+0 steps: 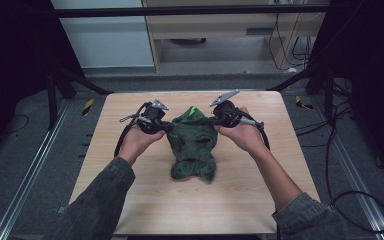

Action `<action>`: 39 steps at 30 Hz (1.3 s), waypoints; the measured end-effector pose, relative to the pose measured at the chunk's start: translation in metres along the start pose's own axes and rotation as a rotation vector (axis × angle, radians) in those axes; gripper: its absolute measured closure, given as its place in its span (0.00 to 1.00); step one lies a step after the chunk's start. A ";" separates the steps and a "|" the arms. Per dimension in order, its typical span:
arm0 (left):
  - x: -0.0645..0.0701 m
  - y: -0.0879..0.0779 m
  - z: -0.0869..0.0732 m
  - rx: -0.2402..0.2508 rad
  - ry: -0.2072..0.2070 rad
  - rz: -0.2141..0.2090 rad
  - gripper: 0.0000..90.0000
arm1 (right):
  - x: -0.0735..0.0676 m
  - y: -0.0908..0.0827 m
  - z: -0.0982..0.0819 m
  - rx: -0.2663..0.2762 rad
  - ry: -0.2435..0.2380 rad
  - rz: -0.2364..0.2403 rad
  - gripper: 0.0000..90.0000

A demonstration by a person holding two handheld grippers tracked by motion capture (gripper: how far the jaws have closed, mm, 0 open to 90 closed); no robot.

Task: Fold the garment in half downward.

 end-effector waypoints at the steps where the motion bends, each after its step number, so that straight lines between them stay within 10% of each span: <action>1: 0.000 0.000 0.000 0.000 0.000 0.000 0.90 | 0.001 0.000 0.001 0.004 -0.002 -0.003 0.93; 39: 0.029 -0.008 -0.039 0.008 0.048 -0.027 0.89 | -0.032 -0.001 -0.037 0.009 -0.057 0.033 0.92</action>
Point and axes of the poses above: each handheld gripper's, and its own axes: y roughly forward along the jaws, z roughly out of its top, x roughly to its right, the point moved 5 cm from there along y, roughly forward along the jaws, and after that the axes turned 9 degrees about z, right-handed, at the moved point
